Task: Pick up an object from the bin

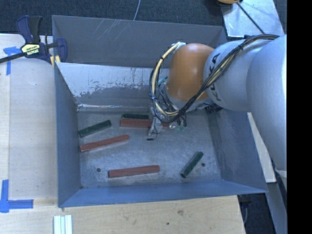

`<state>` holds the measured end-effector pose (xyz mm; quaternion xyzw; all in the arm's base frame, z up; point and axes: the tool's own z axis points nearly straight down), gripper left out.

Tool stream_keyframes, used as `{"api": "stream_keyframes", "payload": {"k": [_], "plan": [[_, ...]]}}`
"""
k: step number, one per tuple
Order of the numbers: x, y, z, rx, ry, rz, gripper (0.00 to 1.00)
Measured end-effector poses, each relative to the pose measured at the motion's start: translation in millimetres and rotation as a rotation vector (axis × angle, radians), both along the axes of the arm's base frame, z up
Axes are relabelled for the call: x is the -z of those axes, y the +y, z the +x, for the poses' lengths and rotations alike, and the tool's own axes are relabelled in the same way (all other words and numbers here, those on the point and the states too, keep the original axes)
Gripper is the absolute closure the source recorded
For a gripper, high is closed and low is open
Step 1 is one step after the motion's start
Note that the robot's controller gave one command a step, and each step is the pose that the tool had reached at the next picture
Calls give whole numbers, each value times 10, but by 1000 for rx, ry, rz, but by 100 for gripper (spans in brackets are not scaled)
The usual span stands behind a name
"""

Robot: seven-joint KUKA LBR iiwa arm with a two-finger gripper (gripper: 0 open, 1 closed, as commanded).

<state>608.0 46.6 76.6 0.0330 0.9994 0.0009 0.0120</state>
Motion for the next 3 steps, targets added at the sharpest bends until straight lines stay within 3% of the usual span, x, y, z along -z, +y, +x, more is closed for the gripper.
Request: {"api": "stream_keyframes", "payload": {"k": [1, 2, 3], "plan": [[-5, 337, -67, -176, 2, -10, 100], [-1544, -198, -235, -184, 18, -4, 100], [-1537, -194, -239, -184, 20, -4, 100]]}}
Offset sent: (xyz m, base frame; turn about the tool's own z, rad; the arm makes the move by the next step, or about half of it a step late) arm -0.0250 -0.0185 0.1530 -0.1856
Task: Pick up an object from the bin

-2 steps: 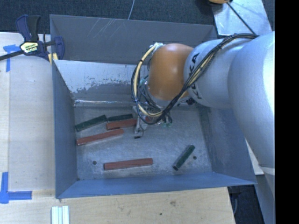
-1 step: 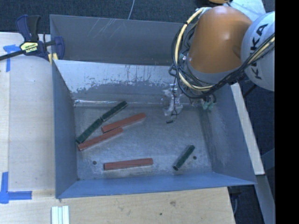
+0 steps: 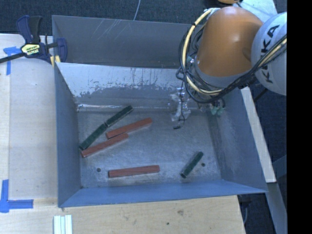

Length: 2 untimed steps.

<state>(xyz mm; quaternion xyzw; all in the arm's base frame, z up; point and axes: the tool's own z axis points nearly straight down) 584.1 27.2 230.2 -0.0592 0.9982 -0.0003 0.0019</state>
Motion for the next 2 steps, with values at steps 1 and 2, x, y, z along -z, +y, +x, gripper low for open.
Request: {"api": "stream_keyframes", "payload": {"k": [1, 2], "plan": [[538, 21, -2, 124, -3, 2, 100], [728, -53, -103, 133, 0, 1, 0]]}}
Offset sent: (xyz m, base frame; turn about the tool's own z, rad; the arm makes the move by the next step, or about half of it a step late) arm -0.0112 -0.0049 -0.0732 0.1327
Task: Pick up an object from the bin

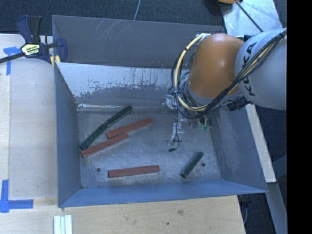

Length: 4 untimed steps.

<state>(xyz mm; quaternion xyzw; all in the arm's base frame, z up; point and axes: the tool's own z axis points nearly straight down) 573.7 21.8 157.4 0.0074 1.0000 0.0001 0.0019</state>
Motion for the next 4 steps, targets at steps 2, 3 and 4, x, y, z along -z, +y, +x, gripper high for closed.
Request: {"api": "stream_keyframes", "payload": {"k": [2, 3, 4], "plan": [[422, 955, -29, -18, 6, 4, 0], [841, 1064, 313, -207, 0, 0, 100], [842, 1063, 313, -207, 0, 0, 100]]}}
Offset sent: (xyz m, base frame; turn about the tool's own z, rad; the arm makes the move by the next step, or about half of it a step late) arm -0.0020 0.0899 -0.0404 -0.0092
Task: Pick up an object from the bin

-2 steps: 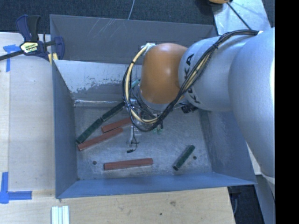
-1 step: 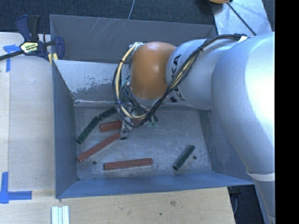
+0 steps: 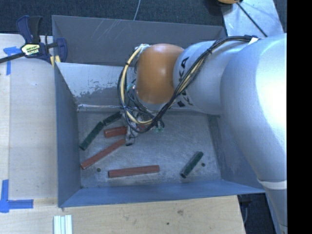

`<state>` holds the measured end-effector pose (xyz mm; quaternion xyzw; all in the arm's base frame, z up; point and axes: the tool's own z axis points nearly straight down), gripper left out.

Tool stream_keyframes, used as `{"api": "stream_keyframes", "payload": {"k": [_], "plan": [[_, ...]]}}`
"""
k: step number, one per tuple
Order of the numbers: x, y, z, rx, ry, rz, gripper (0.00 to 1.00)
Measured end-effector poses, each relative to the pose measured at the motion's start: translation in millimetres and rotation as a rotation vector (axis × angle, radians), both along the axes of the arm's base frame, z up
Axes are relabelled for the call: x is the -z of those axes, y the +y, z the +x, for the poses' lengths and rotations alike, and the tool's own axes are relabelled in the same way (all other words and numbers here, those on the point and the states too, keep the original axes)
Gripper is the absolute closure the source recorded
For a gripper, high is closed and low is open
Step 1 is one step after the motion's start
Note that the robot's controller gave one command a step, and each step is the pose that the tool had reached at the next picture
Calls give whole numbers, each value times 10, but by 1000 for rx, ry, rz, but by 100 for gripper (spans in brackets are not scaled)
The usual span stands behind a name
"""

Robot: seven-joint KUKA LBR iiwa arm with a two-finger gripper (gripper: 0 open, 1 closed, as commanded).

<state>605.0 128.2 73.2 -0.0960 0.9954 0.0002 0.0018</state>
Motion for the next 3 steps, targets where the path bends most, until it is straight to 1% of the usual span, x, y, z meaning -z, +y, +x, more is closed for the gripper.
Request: {"api": "stream_keyframes", "payload": {"k": [1, 2, 3], "plan": [[-41, 13, -22, -3, 5, -2, 100], [-717, 33, -173, -75, 3, -1, 100], [-1538, 122, -163, -70, 2, 2, 100]]}}
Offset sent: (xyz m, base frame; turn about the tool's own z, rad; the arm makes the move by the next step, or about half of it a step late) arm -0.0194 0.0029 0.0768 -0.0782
